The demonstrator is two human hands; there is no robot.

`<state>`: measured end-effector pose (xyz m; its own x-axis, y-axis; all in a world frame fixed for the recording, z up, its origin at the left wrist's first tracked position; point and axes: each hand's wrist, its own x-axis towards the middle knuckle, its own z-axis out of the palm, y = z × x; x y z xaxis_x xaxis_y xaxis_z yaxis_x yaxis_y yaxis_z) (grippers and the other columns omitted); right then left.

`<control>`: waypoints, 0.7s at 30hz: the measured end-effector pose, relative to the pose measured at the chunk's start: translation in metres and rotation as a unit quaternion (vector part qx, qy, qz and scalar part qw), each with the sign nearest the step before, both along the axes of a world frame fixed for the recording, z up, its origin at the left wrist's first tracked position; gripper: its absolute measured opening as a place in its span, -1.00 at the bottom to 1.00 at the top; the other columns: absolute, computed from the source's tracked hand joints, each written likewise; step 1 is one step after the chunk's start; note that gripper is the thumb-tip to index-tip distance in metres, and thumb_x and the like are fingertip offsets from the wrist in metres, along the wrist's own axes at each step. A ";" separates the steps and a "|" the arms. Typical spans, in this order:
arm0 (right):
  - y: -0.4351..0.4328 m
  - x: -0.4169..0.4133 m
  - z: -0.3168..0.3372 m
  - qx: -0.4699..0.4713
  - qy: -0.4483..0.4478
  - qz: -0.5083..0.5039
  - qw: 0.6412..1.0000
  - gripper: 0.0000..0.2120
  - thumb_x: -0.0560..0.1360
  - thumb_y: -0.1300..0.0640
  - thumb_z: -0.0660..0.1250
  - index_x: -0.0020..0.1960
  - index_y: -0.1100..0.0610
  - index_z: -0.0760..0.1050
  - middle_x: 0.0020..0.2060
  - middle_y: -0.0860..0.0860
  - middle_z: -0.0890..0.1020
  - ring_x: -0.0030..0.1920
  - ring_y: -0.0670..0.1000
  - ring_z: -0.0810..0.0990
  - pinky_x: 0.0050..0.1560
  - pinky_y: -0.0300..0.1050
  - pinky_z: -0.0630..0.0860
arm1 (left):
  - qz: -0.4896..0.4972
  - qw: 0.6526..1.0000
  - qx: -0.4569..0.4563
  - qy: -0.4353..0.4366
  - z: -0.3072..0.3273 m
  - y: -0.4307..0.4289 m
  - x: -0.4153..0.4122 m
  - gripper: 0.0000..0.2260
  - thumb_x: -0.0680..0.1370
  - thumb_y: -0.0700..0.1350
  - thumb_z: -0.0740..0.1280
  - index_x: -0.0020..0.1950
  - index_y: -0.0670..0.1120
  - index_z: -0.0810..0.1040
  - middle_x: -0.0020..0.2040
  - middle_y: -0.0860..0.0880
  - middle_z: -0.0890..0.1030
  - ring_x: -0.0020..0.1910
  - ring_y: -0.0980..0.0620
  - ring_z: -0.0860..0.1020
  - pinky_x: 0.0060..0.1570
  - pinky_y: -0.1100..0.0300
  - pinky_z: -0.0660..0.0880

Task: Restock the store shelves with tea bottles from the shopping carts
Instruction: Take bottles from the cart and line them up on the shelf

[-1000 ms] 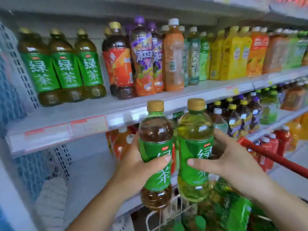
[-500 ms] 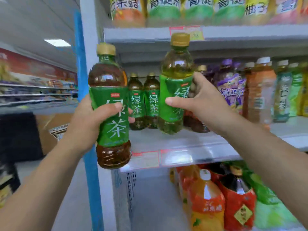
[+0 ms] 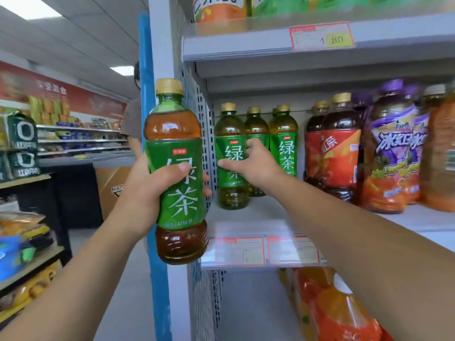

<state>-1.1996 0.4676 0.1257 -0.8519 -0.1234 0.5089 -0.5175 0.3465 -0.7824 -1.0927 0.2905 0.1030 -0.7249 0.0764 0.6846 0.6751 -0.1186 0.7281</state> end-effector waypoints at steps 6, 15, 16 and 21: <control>0.008 -0.013 -0.007 0.042 -0.047 -0.009 0.998 -0.41 0.37 -0.01 0.52 0.27 0.07 0.30 -0.08 -0.05 0.49 -0.01 0.02 0.57 0.07 0.04 0.57 | -0.004 1.000 -0.003 -0.003 0.000 -0.002 -0.002 -0.36 0.09 0.12 0.62 0.07 -0.12 0.56 -0.18 -0.23 0.65 -0.27 -0.22 0.66 -0.34 0.03 0.59; 0.012 -0.008 -0.012 0.084 -0.049 -0.032 0.995 -0.28 0.40 -0.11 0.48 0.40 0.17 0.31 0.18 0.08 0.53 0.17 0.10 0.55 0.16 -0.03 0.52 | 0.026 0.999 -0.019 0.001 0.000 0.004 0.001 -0.38 0.10 0.14 0.61 0.04 -0.09 0.55 -0.21 -0.20 0.66 -0.27 -0.20 0.67 -0.32 0.06 0.59; 0.015 0.002 -0.010 0.100 -0.028 -0.044 0.994 -0.32 0.42 -0.11 0.47 0.39 0.18 0.32 0.07 0.05 0.57 0.09 0.06 0.57 0.08 -0.09 0.51 | 0.034 0.999 -0.022 0.000 0.000 0.005 0.002 -0.45 0.13 0.06 0.59 0.03 -0.09 0.55 -0.22 -0.19 0.66 -0.27 -0.18 0.67 -0.32 0.06 0.59; 0.036 0.069 -0.007 0.011 0.012 0.050 0.999 -0.69 0.53 0.17 0.33 0.26 0.11 0.44 0.07 0.15 0.64 0.08 0.14 0.64 0.16 0.12 0.55 | 0.028 0.999 -0.028 -0.011 -0.006 0.030 0.002 -0.67 0.28 0.00 0.38 0.01 -0.05 0.58 -0.19 -0.11 0.68 -0.20 -0.12 0.68 -0.20 0.02 0.63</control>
